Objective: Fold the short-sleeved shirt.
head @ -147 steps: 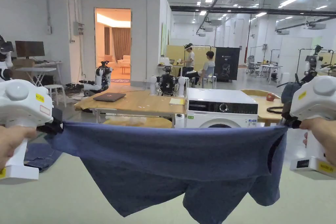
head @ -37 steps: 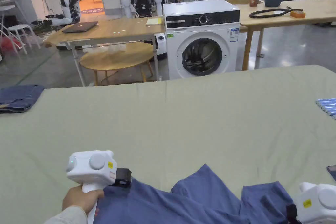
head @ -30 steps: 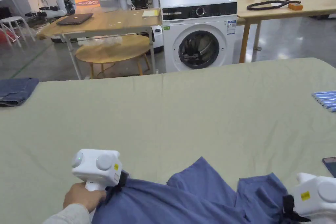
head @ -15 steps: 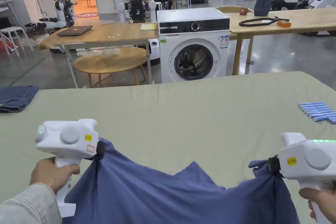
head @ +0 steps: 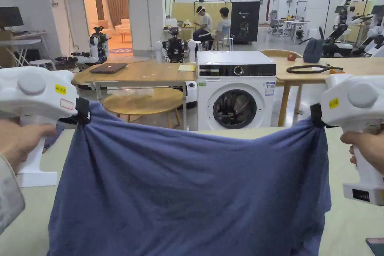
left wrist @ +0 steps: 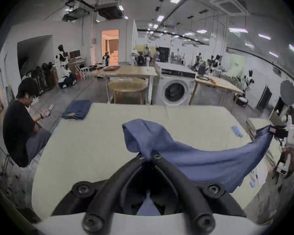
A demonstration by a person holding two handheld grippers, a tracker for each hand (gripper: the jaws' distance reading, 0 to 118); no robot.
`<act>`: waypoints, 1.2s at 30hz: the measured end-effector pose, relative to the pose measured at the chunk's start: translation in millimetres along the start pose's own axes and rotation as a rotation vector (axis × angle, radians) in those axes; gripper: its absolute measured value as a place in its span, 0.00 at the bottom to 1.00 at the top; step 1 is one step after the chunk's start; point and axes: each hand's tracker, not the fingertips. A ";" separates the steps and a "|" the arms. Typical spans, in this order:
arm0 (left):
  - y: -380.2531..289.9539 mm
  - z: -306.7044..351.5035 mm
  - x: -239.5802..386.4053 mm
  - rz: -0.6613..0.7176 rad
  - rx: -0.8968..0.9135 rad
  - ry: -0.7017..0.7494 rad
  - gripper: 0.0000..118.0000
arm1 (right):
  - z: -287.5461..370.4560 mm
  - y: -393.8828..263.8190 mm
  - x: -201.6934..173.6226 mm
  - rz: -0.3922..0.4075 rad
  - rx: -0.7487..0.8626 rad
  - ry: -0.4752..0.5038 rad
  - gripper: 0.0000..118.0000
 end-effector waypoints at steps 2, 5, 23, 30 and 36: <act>19.6 16.6 10.7 0.005 0.043 0.024 0.00 | 5.1 35.2 -10.8 0.024 0.050 -0.021 0.00; 55.9 25.5 11.5 0.035 0.084 0.020 0.00 | 18.8 81.2 -29.1 0.068 0.126 -0.074 0.00; 167.9 -42.6 -5.9 0.165 0.193 -0.003 0.00 | -39.2 245.1 -67.2 0.059 0.237 -0.130 0.00; 134.6 -127.1 -32.3 0.135 0.116 0.013 0.00 | -111.0 196.7 -71.9 0.048 0.160 -0.121 0.00; 57.6 -171.8 -47.4 0.196 0.031 -0.002 0.00 | -157.9 114.2 -74.0 0.024 0.080 -0.074 0.00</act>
